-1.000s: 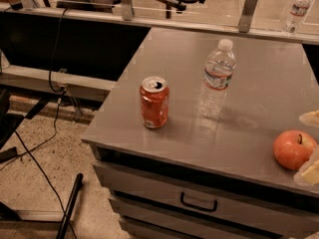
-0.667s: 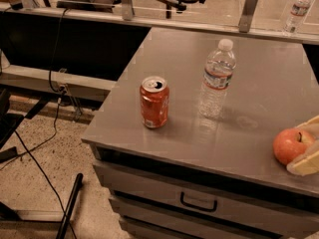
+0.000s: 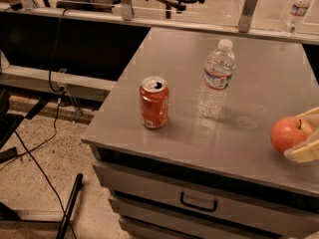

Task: Move apple near water bottle

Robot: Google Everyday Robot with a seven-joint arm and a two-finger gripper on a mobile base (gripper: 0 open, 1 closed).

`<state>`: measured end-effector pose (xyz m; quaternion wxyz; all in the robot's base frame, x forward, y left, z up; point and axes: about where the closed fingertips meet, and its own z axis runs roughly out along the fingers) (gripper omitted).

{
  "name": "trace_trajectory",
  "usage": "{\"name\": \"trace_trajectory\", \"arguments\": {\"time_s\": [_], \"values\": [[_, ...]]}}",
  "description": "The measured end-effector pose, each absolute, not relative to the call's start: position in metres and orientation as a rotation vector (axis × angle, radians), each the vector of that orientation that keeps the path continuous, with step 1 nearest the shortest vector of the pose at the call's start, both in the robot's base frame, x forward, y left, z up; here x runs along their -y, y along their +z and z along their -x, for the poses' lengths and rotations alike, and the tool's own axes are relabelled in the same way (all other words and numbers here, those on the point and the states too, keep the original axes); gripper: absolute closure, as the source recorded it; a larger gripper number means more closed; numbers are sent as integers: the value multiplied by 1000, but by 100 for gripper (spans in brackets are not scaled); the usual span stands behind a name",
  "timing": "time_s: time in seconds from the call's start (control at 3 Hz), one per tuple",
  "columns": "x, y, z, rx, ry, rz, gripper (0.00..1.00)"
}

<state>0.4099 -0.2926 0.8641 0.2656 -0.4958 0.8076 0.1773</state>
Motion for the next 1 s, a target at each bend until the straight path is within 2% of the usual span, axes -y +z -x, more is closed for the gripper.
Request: {"name": "trace_trajectory", "arguments": {"time_s": [0.33,1.0], "values": [[280,884,-423,-2115,480,1348,100],[252,883,-459,-2084,430,1365,100]]}}
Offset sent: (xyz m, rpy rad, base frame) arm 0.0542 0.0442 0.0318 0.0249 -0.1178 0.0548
